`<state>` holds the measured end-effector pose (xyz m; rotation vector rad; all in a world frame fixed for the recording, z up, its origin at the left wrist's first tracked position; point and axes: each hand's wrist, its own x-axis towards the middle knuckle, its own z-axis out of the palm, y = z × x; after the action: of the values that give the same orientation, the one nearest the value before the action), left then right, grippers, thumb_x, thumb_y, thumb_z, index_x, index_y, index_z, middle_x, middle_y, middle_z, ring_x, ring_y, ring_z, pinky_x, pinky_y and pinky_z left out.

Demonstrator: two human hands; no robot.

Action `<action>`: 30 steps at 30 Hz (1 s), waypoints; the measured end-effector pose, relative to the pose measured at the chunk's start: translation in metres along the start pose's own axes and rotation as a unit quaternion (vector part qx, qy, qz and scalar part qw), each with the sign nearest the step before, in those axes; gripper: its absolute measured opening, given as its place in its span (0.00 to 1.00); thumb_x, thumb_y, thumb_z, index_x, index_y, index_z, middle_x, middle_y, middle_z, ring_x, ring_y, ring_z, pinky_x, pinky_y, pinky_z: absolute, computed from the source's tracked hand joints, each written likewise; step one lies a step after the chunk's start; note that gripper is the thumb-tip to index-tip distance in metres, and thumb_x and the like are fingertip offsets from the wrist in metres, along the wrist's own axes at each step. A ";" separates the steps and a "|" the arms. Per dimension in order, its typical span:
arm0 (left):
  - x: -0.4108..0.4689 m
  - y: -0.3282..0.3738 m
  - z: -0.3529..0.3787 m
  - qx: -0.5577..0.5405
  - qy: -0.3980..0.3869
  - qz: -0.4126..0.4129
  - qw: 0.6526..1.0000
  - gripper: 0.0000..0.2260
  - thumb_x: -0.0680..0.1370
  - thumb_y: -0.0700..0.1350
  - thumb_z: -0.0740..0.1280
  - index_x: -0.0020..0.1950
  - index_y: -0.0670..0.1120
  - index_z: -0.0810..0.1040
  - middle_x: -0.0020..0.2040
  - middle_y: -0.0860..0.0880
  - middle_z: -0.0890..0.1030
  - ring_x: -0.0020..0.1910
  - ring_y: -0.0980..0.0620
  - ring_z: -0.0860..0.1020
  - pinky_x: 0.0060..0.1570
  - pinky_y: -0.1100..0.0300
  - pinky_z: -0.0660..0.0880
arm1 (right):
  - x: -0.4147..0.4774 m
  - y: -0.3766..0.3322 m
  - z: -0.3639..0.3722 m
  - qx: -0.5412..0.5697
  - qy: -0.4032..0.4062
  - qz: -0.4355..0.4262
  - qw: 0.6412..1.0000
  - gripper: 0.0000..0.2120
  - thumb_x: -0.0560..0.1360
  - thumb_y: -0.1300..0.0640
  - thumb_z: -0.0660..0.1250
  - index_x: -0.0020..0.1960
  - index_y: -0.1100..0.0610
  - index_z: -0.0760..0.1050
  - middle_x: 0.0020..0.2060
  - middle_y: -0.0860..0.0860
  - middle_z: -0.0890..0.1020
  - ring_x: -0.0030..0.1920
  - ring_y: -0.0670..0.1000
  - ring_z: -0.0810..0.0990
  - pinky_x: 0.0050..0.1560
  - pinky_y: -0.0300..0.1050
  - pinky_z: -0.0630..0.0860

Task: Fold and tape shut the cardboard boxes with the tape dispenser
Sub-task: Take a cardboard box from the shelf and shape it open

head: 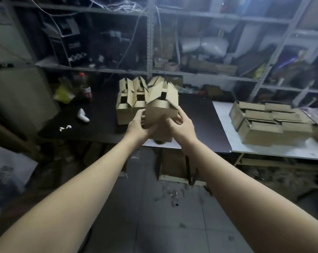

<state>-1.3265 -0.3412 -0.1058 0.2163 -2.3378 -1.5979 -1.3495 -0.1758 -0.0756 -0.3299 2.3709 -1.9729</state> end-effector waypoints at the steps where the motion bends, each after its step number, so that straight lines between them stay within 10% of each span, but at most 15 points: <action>1: 0.006 0.003 0.011 -0.005 -0.005 0.002 1.000 0.26 0.75 0.46 0.78 0.70 0.50 0.73 0.56 0.52 0.82 0.54 0.55 0.82 0.47 0.70 0.77 | 0.006 0.006 -0.009 0.003 0.006 -0.003 1.000 0.22 0.78 0.55 0.68 0.70 0.39 0.75 0.58 0.40 0.85 0.60 0.40 0.82 0.62 0.47 0.81; 21: 0.075 0.026 0.153 0.096 0.050 -0.037 0.993 0.29 0.76 0.49 0.76 0.74 0.52 0.69 0.60 0.54 0.78 0.60 0.52 0.78 0.60 0.55 0.77 | 0.122 0.080 -0.126 0.055 -0.044 0.018 0.997 0.21 0.78 0.55 0.69 0.67 0.37 0.75 0.50 0.35 0.85 0.56 0.40 0.83 0.64 0.51 0.81; 30: 0.127 -0.022 0.129 0.093 0.075 -0.047 0.992 0.27 0.78 0.44 0.75 0.74 0.51 0.69 0.57 0.57 0.76 0.48 0.69 0.73 0.41 0.79 0.68 | 0.180 0.089 -0.086 0.006 -0.089 0.004 0.996 0.20 0.79 0.54 0.69 0.70 0.40 0.76 0.48 0.35 0.85 0.56 0.41 0.82 0.62 0.52 0.81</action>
<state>-1.4900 -0.2723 -0.1494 0.4765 -2.3894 -1.3523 -1.5521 -0.1113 -0.1268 -0.4728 2.2460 -1.8681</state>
